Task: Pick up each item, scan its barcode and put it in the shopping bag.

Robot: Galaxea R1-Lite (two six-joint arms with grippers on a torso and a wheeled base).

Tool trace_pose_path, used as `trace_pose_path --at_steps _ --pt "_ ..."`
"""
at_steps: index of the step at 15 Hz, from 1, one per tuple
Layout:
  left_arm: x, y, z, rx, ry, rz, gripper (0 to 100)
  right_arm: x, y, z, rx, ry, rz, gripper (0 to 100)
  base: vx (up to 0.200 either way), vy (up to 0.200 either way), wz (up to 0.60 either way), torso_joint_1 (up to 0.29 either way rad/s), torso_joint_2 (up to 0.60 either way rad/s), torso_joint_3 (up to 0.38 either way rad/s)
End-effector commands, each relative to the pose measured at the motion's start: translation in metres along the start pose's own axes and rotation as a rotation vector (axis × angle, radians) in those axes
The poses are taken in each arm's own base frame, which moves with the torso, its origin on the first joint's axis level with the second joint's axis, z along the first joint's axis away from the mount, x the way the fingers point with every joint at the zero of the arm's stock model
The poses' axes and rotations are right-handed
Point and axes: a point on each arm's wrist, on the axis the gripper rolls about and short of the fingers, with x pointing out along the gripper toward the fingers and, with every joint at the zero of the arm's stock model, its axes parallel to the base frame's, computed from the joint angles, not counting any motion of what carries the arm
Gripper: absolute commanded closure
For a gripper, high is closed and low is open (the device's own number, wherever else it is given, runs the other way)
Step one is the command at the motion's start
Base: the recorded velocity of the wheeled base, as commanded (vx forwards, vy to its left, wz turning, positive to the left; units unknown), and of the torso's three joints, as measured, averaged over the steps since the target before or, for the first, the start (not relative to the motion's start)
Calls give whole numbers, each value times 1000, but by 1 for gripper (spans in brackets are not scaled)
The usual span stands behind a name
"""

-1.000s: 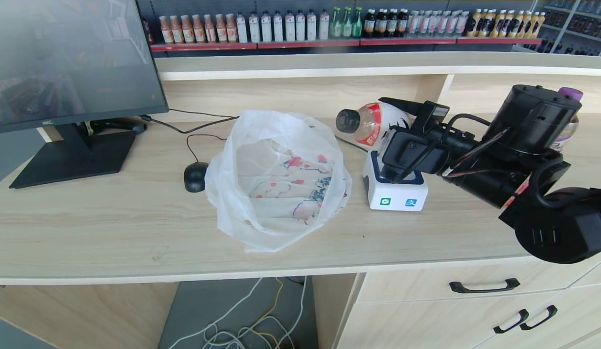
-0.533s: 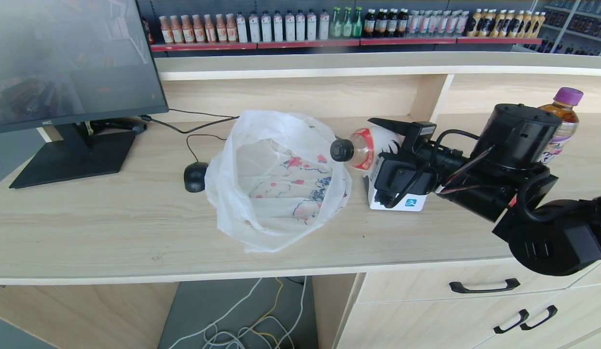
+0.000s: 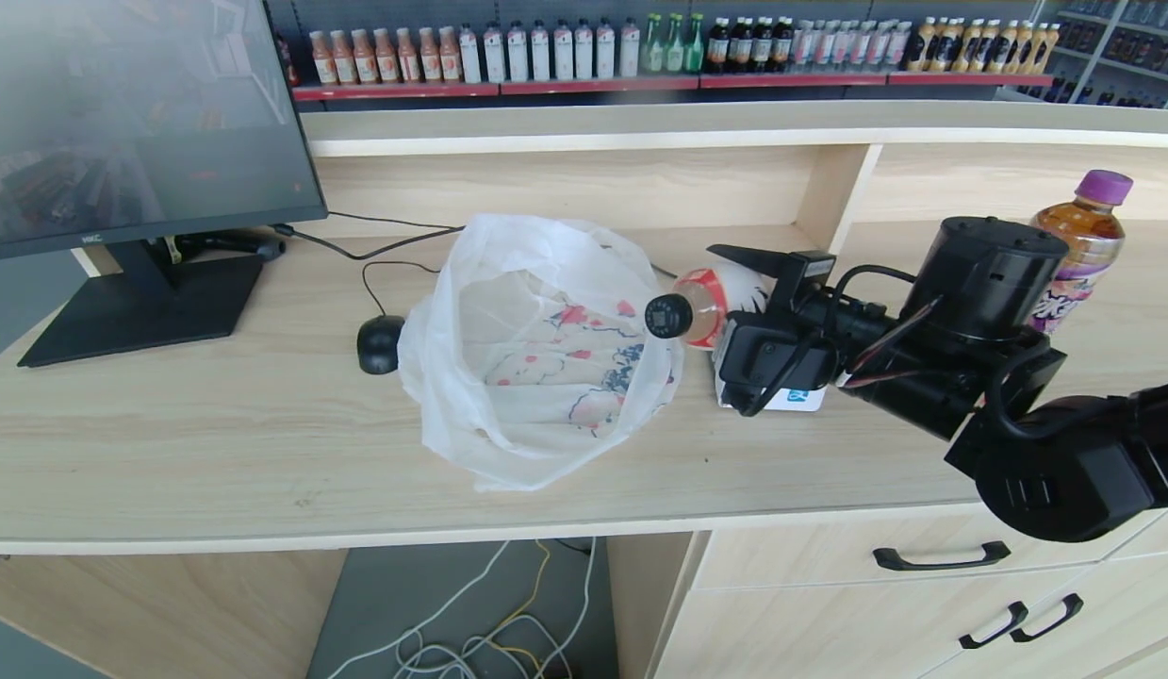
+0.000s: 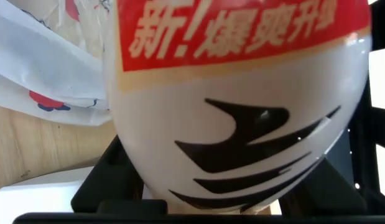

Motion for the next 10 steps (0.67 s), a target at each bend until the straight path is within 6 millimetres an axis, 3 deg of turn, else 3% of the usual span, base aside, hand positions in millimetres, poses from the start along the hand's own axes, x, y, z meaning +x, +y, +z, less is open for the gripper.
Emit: trace_pose_path --at_steps 1,10 --pt "0 0 0 0 -1 0 0 1 3 -1 4 2 9 100 0 0 0 0 0 0" --pt "0 0 0 0 -1 0 0 2 -3 -1 1 -10 -14 100 0 0 0 0 0 0"
